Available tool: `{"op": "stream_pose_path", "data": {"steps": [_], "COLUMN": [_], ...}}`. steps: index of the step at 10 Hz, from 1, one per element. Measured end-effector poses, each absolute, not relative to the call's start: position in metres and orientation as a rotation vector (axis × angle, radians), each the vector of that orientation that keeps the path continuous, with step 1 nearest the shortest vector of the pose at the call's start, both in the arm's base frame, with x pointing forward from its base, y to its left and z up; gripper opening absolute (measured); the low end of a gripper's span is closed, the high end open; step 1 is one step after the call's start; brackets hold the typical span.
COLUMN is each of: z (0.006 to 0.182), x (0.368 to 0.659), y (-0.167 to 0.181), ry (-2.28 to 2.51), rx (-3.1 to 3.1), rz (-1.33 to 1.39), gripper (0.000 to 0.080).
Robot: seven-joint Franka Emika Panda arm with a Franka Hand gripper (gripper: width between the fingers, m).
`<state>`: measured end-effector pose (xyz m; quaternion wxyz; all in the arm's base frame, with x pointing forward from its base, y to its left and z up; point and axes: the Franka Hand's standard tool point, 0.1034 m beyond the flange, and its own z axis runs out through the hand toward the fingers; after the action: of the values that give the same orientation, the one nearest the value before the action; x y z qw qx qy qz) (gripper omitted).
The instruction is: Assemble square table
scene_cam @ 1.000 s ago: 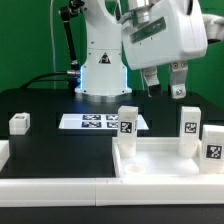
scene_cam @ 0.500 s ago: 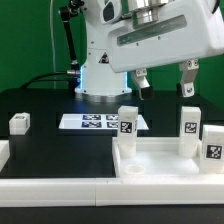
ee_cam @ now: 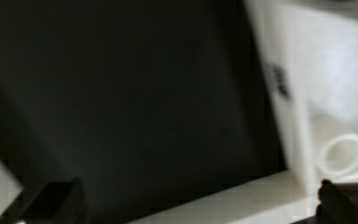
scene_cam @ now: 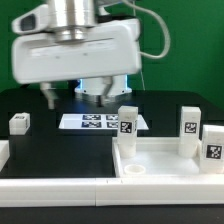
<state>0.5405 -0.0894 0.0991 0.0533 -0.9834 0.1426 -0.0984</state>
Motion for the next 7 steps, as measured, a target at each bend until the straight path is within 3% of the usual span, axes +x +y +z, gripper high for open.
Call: {"op": "stream_pose_path", "data": {"steps": [1, 7], "z": [0.0977, 0.0956], "x": [0.5361, 0.5338], "y": [-0.1062, -0.1094], "ry": [0.306, 0.14], "rx": [-3.028, -3.06], "rz": [-0.327, -0.323], "gripper": [0.0649, 0.0649]}}
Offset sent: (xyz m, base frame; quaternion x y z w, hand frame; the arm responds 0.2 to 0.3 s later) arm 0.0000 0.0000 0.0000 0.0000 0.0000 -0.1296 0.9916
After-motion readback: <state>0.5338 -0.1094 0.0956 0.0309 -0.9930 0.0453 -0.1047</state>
